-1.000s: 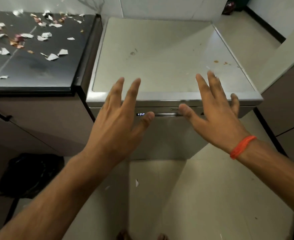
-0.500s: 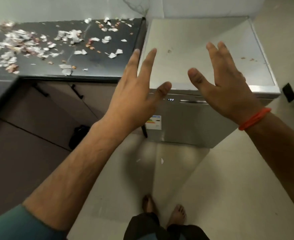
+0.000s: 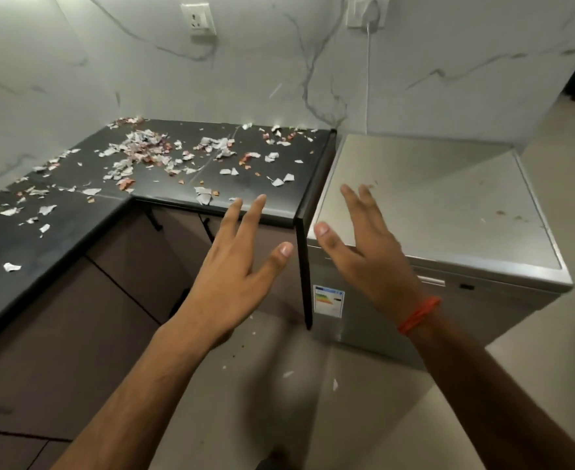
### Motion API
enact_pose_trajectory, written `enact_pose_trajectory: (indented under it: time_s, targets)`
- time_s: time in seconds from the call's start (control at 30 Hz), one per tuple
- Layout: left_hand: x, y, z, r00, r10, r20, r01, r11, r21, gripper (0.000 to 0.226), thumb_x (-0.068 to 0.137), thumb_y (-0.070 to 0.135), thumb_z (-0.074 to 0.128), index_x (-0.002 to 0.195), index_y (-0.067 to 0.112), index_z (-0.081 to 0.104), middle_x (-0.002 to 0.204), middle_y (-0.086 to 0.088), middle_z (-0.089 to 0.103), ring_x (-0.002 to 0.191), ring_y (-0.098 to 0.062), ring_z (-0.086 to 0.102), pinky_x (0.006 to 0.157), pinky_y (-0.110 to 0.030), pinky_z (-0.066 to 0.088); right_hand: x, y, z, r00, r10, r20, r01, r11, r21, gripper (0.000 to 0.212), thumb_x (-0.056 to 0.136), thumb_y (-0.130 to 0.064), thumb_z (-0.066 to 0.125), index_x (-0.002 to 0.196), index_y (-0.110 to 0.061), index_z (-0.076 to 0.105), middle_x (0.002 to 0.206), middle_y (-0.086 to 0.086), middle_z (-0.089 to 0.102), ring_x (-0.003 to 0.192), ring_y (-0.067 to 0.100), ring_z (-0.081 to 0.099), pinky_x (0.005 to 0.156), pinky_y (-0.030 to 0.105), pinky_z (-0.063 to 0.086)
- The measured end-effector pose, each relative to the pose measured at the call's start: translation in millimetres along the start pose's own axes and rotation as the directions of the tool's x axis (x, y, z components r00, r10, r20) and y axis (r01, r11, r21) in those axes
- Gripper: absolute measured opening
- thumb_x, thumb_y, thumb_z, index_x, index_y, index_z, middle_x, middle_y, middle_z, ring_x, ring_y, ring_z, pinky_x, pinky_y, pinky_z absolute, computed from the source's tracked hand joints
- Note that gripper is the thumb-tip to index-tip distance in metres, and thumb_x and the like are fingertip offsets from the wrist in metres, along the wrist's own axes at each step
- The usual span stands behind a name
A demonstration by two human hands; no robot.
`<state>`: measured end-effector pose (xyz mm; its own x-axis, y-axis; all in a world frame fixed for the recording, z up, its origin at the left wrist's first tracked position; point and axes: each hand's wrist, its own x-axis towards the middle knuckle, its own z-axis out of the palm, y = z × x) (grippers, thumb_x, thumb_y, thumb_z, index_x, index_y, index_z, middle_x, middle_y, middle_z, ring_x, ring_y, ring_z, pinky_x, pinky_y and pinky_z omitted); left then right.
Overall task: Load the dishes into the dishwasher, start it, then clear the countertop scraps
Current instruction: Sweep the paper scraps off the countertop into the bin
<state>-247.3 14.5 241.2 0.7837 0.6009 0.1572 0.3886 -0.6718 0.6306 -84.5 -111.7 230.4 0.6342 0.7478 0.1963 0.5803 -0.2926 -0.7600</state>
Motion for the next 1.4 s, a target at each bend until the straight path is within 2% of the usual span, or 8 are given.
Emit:
enact_pose_trajectory:
  time_s: [0.1,0.23,0.37,0.5,0.73,1.07,1.17,1.4]
  targets:
    - [9,-19,-16,1.0,-0.017,-0.025,0.016,0.999,-0.041,0.081,0.092,0.071,0.041,0.162,0.045,0.009,0.172,0.008,-0.002,0.156,-0.003,-0.007,0.119,-0.028,0.008,10,-14,19,0.998,-0.008,0.063,0.008,1.0,0.002,0.081,0.089,-0.072,0.036,0.159,-0.04,0.009,0.169,-0.01,-0.002,0.154,0.006,-0.003,0.124,0.054,0.012]
    - [30,-50,-34,0.998,-0.041,-0.056,0.035,0.994,-0.101,0.081,0.093,0.068,0.043,0.162,0.043,0.009,0.173,0.006,-0.001,0.157,-0.005,-0.006,0.119,-0.028,0.008,32,-26,45,0.995,-0.047,0.093,0.049,0.999,-0.02,0.074,0.098,-0.063,0.041,0.16,-0.036,0.011,0.17,-0.005,0.0,0.154,0.007,-0.001,0.125,0.053,0.012]
    - [59,-97,-51,0.996,-0.064,-0.068,0.055,0.99,-0.128,0.081,0.093,0.066,0.044,0.163,0.04,0.01,0.172,0.004,0.001,0.157,-0.007,-0.003,0.118,-0.027,0.01,66,-45,83,0.993,-0.02,0.119,0.021,1.0,-0.004,0.084,0.087,-0.071,0.036,0.159,-0.036,0.013,0.169,-0.005,0.001,0.155,0.007,-0.002,0.125,0.052,0.011]
    - [91,-149,-60,0.995,-0.075,-0.063,0.062,0.979,-0.194,0.084,0.094,0.072,0.043,0.163,0.036,0.013,0.172,0.002,0.005,0.158,-0.009,0.001,0.125,-0.034,0.015,105,-55,122,0.987,0.003,0.159,0.001,1.0,-0.027,0.084,0.085,-0.073,0.035,0.159,-0.04,0.01,0.169,-0.009,-0.002,0.154,0.008,-0.004,0.125,0.053,0.011]
    - [118,-215,-74,0.993,-0.114,0.018,0.115,0.967,-0.226,0.083,0.09,0.07,0.042,0.161,0.047,0.007,0.171,0.015,-0.002,0.152,0.004,-0.003,0.119,-0.026,0.01,162,-56,179,0.975,0.083,0.207,-0.064,0.993,-0.097,0.084,0.084,-0.079,0.031,0.158,-0.045,0.007,0.169,-0.012,-0.004,0.154,0.005,-0.005,0.125,0.051,0.012]
    - [168,-259,-55,0.966,-0.214,0.145,0.245,0.937,-0.251,0.082,0.089,0.067,0.044,0.159,0.049,0.003,0.171,0.012,-0.005,0.156,-0.007,0.002,0.118,-0.026,0.014,218,-23,221,0.93,0.211,0.3,-0.178,0.975,-0.133,0.075,0.089,-0.077,0.029,0.156,-0.052,0.006,0.167,-0.02,-0.009,0.153,0.001,-0.006,0.126,0.05,0.009]
    - [190,-271,-43,0.956,-0.241,0.164,0.273,0.939,-0.209,0.083,0.089,0.069,0.042,0.159,0.049,0.002,0.171,0.011,-0.006,0.157,-0.008,0.001,0.121,-0.029,0.014,244,-2,231,0.912,0.243,0.33,-0.207,0.968,-0.139,0.075,0.089,-0.076,0.029,0.156,-0.052,0.005,0.167,-0.019,-0.011,0.154,0.004,-0.006,0.126,0.051,0.005]
    - [237,-304,-14,0.893,-0.423,0.157,0.435,0.899,-0.055,0.084,0.094,0.069,0.046,0.161,0.045,0.002,0.172,0.004,-0.007,0.158,-0.016,0.001,0.127,-0.039,0.017,307,64,246,0.879,0.314,0.358,-0.276,0.949,-0.154,0.084,0.085,-0.078,0.031,0.158,-0.046,0.004,0.168,-0.011,-0.012,0.155,0.01,-0.006,0.124,0.05,0.001]
